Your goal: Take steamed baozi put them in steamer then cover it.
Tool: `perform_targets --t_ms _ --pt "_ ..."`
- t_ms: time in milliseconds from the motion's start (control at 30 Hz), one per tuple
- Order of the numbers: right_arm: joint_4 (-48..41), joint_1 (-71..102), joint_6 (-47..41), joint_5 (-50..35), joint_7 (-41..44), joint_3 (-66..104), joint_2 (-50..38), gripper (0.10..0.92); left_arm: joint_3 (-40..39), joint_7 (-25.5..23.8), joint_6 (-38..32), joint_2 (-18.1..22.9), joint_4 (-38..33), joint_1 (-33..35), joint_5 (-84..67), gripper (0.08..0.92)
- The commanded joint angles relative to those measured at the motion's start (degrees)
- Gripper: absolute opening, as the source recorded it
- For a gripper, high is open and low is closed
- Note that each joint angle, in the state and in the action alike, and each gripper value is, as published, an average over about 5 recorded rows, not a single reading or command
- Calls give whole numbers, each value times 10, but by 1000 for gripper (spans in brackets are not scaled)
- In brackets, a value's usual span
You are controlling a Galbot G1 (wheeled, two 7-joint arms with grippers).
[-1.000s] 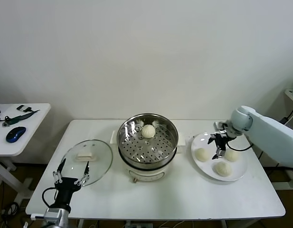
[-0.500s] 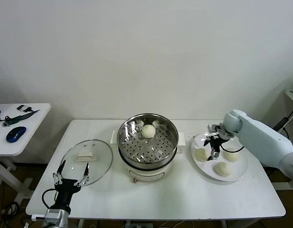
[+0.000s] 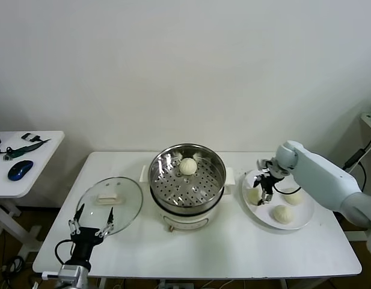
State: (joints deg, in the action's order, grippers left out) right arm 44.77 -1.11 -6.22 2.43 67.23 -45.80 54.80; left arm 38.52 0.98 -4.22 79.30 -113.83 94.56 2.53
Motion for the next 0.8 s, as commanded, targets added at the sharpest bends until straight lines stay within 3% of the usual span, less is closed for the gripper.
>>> perform_targets --t_ms 33,400,800 --pt "-8 -1 3 3 3 -2 7 719 0 2 0 1 1 1 0 823" --pt "37 -99 3 -69 3 -78 -33 674 -2 3 2 1 -1 0 1 823" --pt "80 -444 -23 -313 20 -342 10 670 -15 5 3 -1 -4 0 0 823"
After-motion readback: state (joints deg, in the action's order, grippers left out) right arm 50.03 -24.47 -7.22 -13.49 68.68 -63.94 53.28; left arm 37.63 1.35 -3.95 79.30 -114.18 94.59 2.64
